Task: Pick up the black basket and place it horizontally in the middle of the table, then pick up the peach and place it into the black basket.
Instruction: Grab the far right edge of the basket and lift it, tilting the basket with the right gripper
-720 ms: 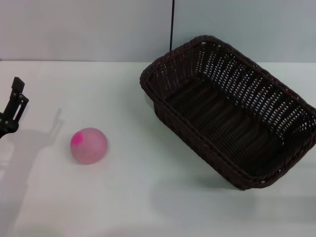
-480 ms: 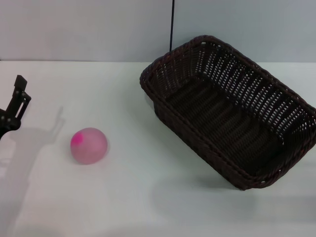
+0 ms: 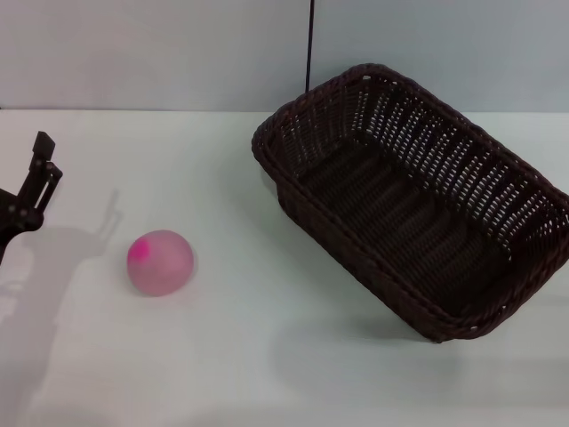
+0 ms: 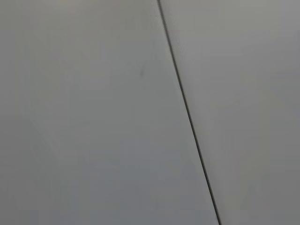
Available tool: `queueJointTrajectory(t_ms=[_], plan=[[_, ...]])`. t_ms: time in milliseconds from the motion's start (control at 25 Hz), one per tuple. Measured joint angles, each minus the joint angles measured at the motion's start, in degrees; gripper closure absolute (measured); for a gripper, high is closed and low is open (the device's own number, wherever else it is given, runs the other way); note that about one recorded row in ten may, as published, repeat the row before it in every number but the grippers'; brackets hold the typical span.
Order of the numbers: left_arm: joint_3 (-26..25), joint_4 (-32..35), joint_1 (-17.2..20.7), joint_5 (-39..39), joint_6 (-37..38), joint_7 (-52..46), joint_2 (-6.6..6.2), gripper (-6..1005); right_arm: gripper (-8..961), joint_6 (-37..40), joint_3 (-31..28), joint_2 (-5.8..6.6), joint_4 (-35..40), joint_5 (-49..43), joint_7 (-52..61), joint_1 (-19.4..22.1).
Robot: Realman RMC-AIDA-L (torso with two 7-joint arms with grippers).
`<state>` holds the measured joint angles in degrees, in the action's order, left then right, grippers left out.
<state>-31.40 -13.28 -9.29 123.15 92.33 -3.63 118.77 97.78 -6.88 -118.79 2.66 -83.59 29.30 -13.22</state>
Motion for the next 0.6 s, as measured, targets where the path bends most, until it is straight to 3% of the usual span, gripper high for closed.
queueJointTrajectory(t_ms=[80, 160, 200, 280, 480, 600], plan=[[0.01, 0.10, -0.01, 0.01, 0.07, -0.16, -0.06, 174, 316, 0.36, 1.91, -0.01, 4.76, 0.00, 5.34, 0.49], [0.14, 0.36, 0.00, 0.06, 0.08, -0.59, -0.15, 175, 316, 0.12, 7.66, 0.06, 16.67, -0.15, 18.11, 1.37], [0.21, 0.43, 0.03, 0.07, 0.08, -0.75, -0.17, 175, 316, 0.12, 7.66, 0.06, 16.67, -0.15, 18.11, 1.37], [0.37, 0.38, 0.22, 0.18, 0.14, -1.12, -0.17, 176, 316, -1.13, 10.96, 0.16, 25.35, -1.88, 28.70, 1.71], [0.44, 0.39, 0.43, 0.32, 0.28, -1.56, -0.21, 178, 316, -2.75, 14.51, 1.19, 47.29, -16.80, 57.09, -0.66], [0.38, 0.50, 0.41, 0.18, 0.22, -1.62, -0.27, 179, 316, -1.16, 18.02, 2.76, 57.23, -25.28, 70.76, -3.57]])
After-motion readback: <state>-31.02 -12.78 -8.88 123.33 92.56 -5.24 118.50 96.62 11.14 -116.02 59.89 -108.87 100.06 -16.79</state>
